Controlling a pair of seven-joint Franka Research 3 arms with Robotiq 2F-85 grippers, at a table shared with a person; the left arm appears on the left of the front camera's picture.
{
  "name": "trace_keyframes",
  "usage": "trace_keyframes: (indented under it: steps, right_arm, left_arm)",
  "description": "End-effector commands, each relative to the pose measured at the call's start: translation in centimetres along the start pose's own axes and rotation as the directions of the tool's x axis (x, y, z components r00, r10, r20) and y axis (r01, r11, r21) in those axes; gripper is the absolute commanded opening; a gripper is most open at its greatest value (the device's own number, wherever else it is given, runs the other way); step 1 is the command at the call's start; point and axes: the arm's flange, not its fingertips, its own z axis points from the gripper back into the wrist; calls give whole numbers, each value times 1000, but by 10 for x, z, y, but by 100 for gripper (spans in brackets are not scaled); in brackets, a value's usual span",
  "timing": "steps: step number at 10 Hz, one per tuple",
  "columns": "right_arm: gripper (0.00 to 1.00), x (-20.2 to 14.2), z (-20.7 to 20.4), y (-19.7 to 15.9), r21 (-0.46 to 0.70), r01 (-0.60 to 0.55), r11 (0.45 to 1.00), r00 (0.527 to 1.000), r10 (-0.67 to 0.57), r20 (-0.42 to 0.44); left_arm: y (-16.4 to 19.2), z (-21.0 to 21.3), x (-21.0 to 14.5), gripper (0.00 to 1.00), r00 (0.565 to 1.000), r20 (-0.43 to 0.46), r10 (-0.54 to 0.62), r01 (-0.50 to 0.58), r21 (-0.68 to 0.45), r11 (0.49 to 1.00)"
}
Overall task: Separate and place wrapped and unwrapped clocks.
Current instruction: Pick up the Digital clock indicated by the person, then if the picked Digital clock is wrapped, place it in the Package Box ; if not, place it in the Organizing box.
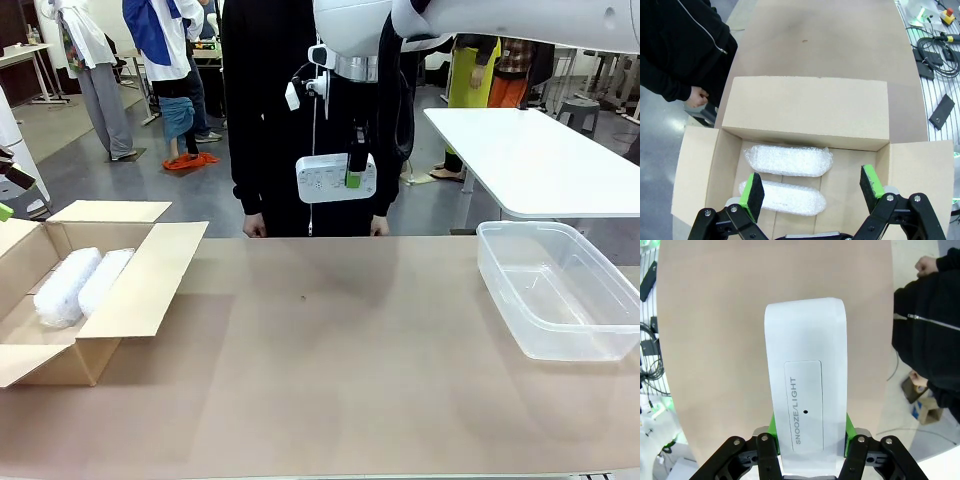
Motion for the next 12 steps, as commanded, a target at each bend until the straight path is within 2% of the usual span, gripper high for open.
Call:
trace_keyframes:
  steps: [1, 2, 12]
  right_arm:
    - [0, -4, -6, -1, 31, 26, 999, 1000, -26, 10]
    - [0, 0, 0, 0, 0, 0, 1000, 1000, 0, 0]
    - [0, 0, 0, 0, 0, 0, 1000, 1000, 0, 0]
  left_arm:
    - [0, 0, 0, 100, 1000, 13, -8, 8, -1, 1000]
    - [0, 0, 0, 100, 1000, 13, -8, 8, -1, 1000]
    - [0, 0, 0, 100, 1000, 13, -8, 8, -1, 1000]
